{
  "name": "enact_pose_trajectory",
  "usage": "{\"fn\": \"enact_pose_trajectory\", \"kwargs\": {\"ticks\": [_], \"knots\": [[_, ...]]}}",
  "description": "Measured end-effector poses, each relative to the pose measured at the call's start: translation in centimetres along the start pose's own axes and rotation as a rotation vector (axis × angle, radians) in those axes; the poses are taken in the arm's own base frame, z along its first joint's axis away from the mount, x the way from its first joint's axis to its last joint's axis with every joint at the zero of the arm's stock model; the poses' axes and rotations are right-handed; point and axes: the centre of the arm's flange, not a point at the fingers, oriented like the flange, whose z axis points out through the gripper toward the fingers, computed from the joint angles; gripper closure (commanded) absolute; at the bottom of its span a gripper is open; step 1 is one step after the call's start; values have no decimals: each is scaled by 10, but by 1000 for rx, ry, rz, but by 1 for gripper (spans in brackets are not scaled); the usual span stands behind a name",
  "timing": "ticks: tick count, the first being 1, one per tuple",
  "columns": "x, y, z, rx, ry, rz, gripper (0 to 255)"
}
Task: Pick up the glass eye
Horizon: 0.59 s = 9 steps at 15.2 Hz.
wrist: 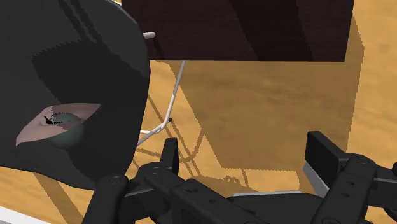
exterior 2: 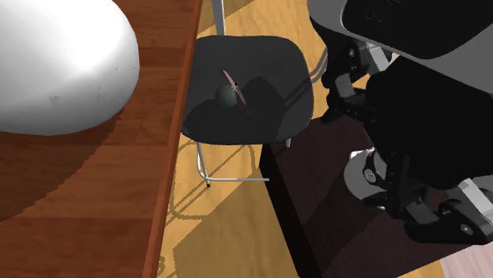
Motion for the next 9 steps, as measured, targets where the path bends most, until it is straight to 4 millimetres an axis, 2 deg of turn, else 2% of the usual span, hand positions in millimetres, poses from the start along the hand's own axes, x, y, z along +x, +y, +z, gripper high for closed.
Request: {"fn": "enact_pose_trajectory", "kwargs": {"ticks": [2, 3, 9], "knots": [[3, 4, 4, -4, 0, 10, 0], [5, 8, 12, -11, 0, 25, 0], [32, 54, 59, -66, 0, 142, 0]]}}
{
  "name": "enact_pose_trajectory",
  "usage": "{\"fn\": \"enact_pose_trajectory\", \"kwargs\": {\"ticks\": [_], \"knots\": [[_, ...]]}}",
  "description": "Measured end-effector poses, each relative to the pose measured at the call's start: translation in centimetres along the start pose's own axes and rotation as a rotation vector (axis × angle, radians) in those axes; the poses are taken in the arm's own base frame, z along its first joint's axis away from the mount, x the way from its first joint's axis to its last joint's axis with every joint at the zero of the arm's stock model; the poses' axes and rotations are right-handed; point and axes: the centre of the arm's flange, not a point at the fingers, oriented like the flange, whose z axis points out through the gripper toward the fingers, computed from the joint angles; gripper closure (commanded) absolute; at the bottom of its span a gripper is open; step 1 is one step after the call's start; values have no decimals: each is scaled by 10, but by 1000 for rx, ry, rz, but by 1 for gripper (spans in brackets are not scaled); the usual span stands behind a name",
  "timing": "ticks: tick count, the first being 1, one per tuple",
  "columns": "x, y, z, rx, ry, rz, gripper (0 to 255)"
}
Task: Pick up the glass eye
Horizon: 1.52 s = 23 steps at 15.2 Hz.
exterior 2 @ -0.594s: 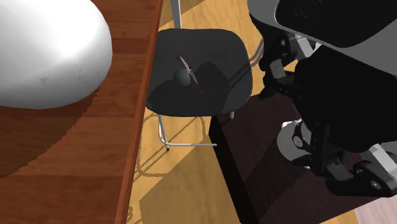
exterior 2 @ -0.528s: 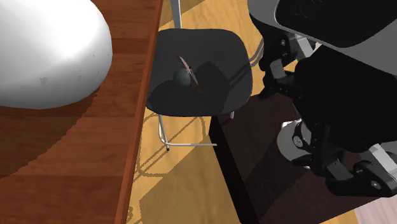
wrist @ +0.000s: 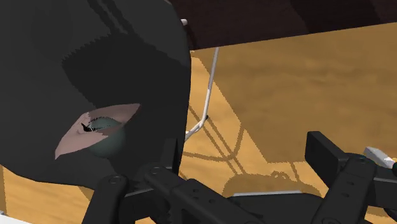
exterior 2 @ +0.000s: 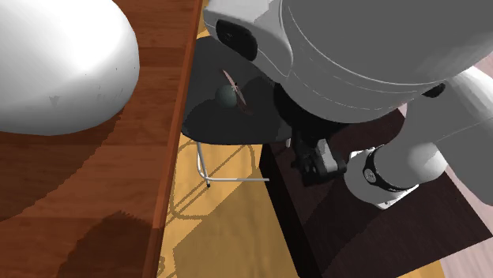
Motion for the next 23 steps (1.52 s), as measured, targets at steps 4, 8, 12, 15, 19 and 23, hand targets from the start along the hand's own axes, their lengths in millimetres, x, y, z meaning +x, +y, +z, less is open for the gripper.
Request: {"fn": "enact_pose_trajectory", "kwargs": {"ticks": [4, 8, 12, 15, 19, 23], "knots": [[15, 28, 31, -38, 1, 82, 0], [33, 63, 64, -76, 2, 163, 0], [43, 99, 96, -114, 2, 245, 0], [53, 128, 120, -143, 3, 306, 0], [57, 148, 141, -164, 4, 351, 0], [60, 145, 162, -166, 4, 354, 0]]}}
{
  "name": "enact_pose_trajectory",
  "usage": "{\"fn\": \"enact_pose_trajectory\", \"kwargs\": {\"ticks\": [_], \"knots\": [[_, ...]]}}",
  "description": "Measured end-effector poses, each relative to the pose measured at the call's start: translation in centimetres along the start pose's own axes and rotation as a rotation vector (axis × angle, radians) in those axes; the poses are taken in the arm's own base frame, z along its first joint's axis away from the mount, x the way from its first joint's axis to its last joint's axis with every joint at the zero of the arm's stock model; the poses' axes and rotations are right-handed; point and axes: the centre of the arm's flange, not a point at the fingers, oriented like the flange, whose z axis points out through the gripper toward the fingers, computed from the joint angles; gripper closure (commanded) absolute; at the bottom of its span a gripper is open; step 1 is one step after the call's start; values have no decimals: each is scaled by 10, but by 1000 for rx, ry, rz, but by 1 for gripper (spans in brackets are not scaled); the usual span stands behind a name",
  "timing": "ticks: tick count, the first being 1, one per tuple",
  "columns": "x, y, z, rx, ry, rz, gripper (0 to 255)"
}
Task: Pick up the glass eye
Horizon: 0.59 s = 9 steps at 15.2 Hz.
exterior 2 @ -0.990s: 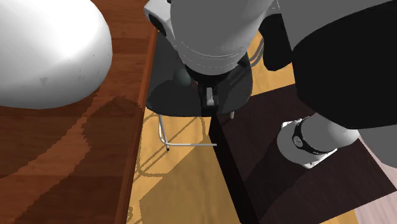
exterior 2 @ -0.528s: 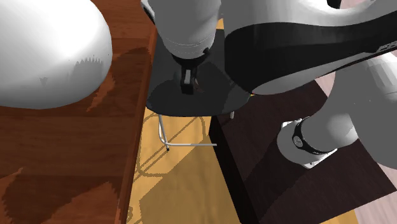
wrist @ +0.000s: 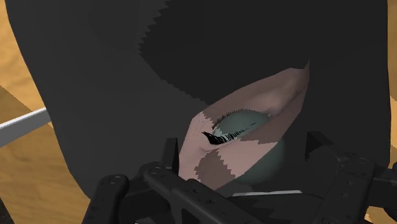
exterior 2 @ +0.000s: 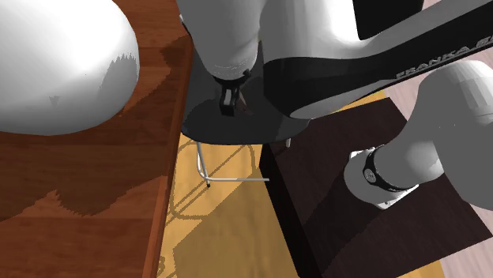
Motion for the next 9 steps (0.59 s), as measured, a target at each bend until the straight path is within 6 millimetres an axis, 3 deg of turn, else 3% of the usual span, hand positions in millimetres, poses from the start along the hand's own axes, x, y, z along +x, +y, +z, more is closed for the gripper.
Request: {"fn": "enact_pose_trajectory", "kwargs": {"ticks": [2, 3, 9], "knots": [[-2, -2, 10, 0, 0, 0, 0], [-2, -3, 12, 0, 0, 0, 255], [-1, -4, 13, 0, 4, 2, 255]]}}
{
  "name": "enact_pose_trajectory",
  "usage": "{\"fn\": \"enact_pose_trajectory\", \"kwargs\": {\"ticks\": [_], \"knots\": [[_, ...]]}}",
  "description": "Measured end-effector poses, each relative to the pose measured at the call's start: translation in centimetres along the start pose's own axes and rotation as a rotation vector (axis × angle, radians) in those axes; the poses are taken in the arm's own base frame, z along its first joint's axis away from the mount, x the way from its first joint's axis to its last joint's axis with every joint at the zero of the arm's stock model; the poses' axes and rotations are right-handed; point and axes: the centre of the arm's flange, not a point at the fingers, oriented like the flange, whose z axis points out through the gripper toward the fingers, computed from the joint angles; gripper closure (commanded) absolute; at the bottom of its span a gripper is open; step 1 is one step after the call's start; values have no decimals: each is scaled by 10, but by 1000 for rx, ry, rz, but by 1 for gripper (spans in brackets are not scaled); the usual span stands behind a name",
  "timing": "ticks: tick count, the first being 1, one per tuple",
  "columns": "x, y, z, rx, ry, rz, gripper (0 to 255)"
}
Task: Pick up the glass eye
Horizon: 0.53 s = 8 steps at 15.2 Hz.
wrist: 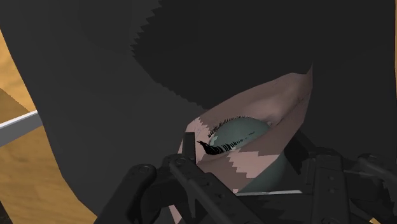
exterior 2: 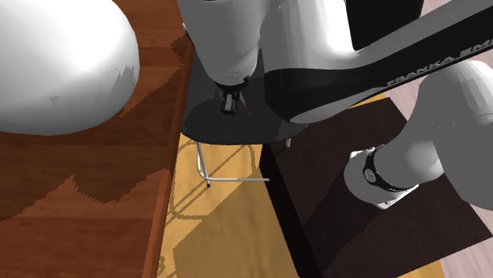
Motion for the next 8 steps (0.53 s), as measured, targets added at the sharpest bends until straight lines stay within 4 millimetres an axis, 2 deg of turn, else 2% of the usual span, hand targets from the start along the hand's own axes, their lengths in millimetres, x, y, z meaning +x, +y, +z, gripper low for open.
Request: {"fn": "enact_pose_trajectory", "kwargs": {"ticks": [4, 8], "knots": [[0, 0, 0, 0, 0, -1, 255], [0, 6, -14, 0, -3, -1, 255]]}}
